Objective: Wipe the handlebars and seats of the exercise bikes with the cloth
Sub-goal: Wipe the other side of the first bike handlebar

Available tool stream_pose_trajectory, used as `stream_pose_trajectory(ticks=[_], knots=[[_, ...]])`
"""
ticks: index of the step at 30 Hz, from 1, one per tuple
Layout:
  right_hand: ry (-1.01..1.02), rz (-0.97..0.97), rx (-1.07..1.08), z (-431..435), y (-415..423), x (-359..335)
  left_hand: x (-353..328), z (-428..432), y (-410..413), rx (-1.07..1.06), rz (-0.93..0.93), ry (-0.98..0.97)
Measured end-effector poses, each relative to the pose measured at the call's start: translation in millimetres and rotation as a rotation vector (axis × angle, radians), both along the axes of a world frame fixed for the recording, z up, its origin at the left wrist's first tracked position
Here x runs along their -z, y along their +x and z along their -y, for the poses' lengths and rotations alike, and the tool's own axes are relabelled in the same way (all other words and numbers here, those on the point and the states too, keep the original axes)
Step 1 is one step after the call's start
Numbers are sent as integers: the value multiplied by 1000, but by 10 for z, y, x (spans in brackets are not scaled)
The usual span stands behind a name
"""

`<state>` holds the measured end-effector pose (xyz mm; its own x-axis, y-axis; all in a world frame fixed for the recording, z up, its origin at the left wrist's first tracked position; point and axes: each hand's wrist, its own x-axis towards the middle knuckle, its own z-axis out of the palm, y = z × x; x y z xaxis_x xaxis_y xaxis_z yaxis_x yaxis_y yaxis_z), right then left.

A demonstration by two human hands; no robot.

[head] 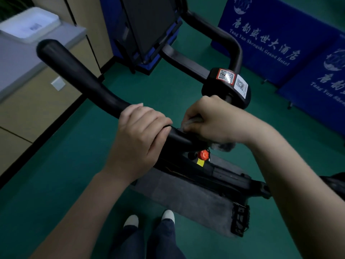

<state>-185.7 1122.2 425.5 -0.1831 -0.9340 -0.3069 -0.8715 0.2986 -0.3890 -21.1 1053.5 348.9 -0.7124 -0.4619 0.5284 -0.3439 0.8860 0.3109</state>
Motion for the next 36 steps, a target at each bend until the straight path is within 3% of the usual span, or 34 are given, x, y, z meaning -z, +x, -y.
stream_pose_trajectory(ticks=[4, 11, 18, 22, 36], knots=[[-137, 124, 57, -56, 22, 83, 0, -28, -13, -21, -7, 15], [-136, -92, -201, -123, -238, 82, -29, -101, -59, -101, -2, 20], [-259, 13, -259, -226, -337, 140, -65, -388, -304, -195, 24, -27], [-413, -71, -153, -245, -461, 221, -28, -521, -410, -200, 51, -22], [-956, 149, 255, -465, -386, 718, 49, -543, -439, -215, 6, -49]])
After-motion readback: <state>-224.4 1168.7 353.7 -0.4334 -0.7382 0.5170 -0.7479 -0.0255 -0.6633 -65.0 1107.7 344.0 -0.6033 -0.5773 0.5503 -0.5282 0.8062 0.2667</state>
